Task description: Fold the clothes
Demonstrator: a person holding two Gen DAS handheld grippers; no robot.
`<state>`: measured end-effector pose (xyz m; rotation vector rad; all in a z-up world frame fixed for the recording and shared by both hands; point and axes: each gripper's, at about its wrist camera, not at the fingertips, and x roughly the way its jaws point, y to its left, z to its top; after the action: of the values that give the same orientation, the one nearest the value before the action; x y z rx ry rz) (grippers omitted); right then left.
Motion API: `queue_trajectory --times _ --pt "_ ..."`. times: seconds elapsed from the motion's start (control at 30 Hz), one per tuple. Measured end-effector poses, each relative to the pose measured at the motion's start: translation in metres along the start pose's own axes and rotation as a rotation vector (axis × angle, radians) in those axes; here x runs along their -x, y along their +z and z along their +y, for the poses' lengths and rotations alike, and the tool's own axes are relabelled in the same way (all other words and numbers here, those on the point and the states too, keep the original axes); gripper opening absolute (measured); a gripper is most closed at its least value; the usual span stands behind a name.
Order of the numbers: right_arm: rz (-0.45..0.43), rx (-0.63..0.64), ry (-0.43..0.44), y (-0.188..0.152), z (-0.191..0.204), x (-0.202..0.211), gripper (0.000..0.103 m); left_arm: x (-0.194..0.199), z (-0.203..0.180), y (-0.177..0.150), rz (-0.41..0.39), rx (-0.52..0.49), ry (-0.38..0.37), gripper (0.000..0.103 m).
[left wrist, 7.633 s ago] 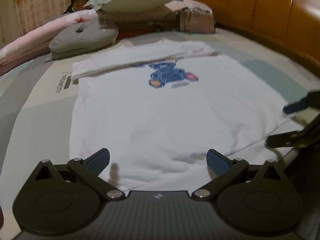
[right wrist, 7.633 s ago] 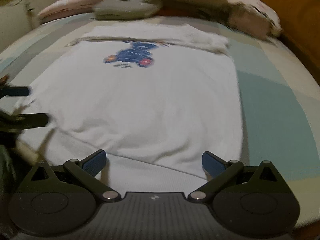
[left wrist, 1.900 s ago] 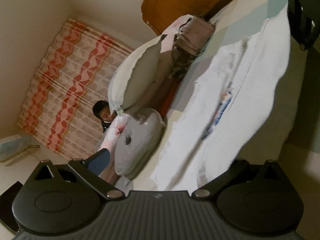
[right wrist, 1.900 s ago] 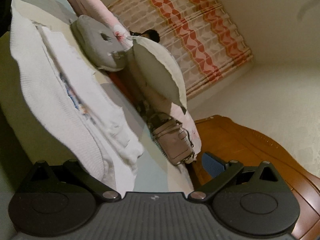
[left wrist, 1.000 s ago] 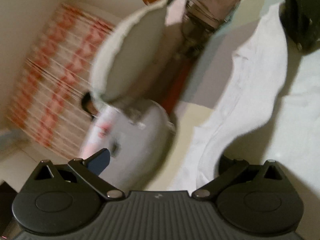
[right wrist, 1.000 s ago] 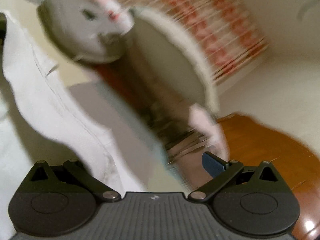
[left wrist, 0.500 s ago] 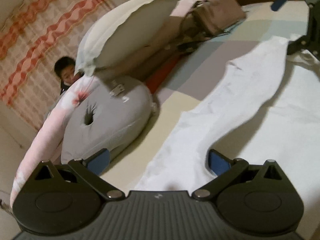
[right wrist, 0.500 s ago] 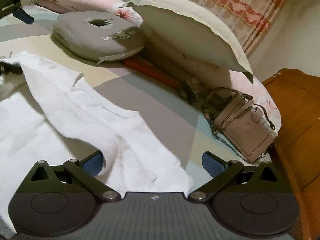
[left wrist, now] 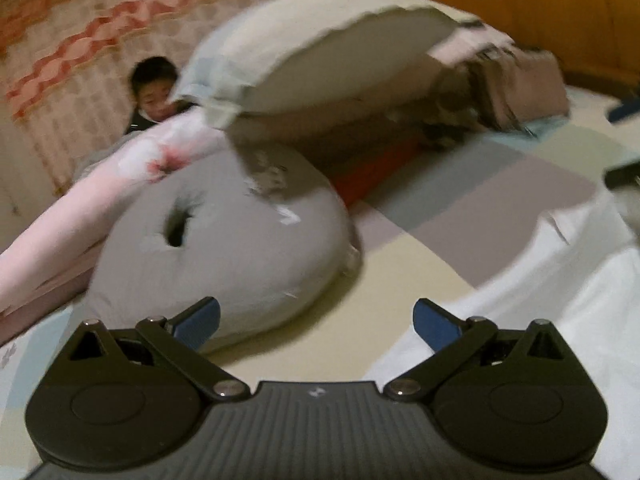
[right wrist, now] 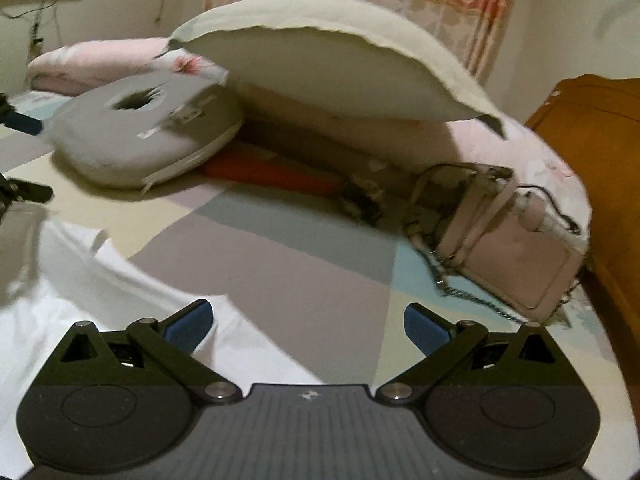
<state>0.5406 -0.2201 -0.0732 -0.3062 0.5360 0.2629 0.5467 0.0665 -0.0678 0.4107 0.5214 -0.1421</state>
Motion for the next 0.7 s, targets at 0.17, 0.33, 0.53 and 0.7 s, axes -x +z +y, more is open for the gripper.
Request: queue_trajectory --times 0.17,0.33,0.53,0.7 --pt "-0.062 -0.030 -0.055 -0.003 -0.013 0.025 0.103 0.030 0.020 -0.002 -0.026 0.024 0.010 0.102" --pt "-0.074 -0.014 0.091 -0.012 -0.016 0.068 0.103 0.073 0.017 -0.020 0.007 -0.008 -0.165 0.102" --pt "0.090 0.196 0.210 -0.046 0.014 0.073 0.103 0.086 -0.028 -0.063 0.113 -0.268 -0.245 0.102" --pt "0.146 0.305 0.135 -0.058 0.031 0.047 0.103 0.061 -0.034 -0.067 0.138 -0.300 -0.173 0.102"
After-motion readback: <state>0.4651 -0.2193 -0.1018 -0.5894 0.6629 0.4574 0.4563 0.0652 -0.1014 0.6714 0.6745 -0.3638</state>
